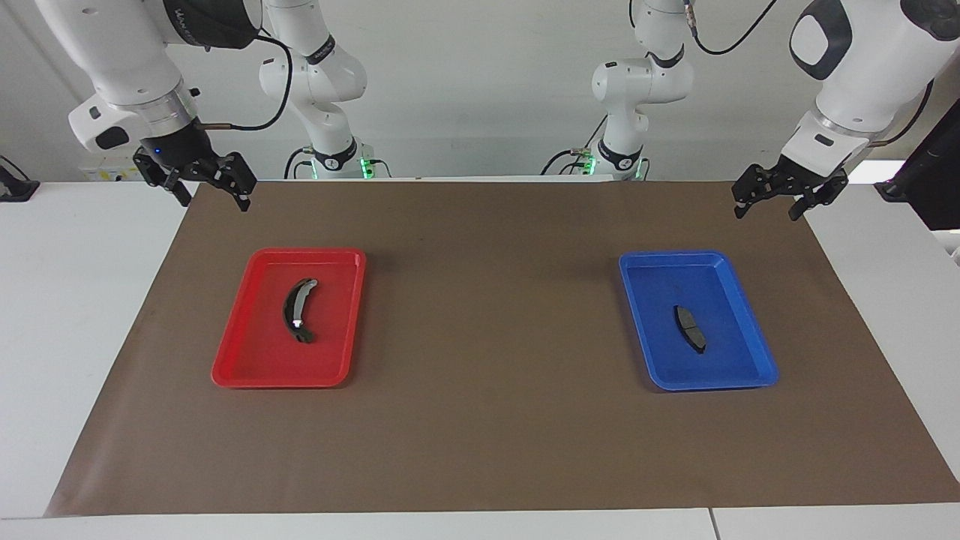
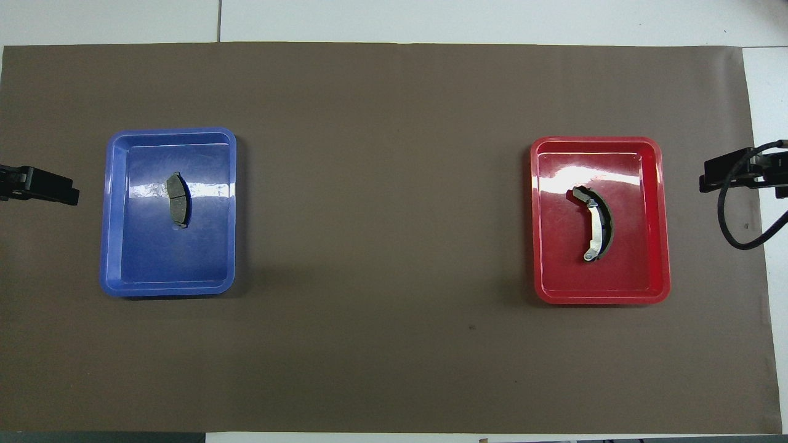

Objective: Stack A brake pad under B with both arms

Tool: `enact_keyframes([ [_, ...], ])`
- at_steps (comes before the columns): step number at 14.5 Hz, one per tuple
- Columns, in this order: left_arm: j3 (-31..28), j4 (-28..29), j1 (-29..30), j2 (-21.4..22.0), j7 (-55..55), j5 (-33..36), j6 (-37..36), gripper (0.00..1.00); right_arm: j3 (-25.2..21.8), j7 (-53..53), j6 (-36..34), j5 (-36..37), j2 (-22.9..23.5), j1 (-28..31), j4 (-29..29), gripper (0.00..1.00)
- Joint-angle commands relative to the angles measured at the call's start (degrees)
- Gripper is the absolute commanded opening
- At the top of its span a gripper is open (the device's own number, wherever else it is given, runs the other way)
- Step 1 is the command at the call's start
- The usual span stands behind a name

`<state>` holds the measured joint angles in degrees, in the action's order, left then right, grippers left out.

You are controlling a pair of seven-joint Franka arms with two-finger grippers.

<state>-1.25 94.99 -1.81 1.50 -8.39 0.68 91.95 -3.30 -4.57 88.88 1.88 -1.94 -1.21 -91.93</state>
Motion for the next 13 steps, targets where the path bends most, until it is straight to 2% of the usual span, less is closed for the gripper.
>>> enact_keyframes([
  [1,0.20,4.31,-0.91,2.81,0.12,0.38,4.18,0.99,0.31,0.88,-0.38,-0.38,0.27,0.94,0.53,1.00],
  [3,0.20,9.31,-1.18,4.82,0.21,0.38,7.96,0.99,0.31,0.88,-0.29,-0.38,0.27,0.95,0.53,1.00],
  [9,0.20,19.86,-2.85,4.13,2.58,0.38,21.48,0.98,0.31,0.79,0.06,-0.38,0.36,1.03,0.53,1.00],
  [13,0.20,25.85,-4.69,0.01,8.81,0.38,32.56,0.98,0.31,0.70,0.06,-0.38,0.36,0.94,0.53,1.00],
])
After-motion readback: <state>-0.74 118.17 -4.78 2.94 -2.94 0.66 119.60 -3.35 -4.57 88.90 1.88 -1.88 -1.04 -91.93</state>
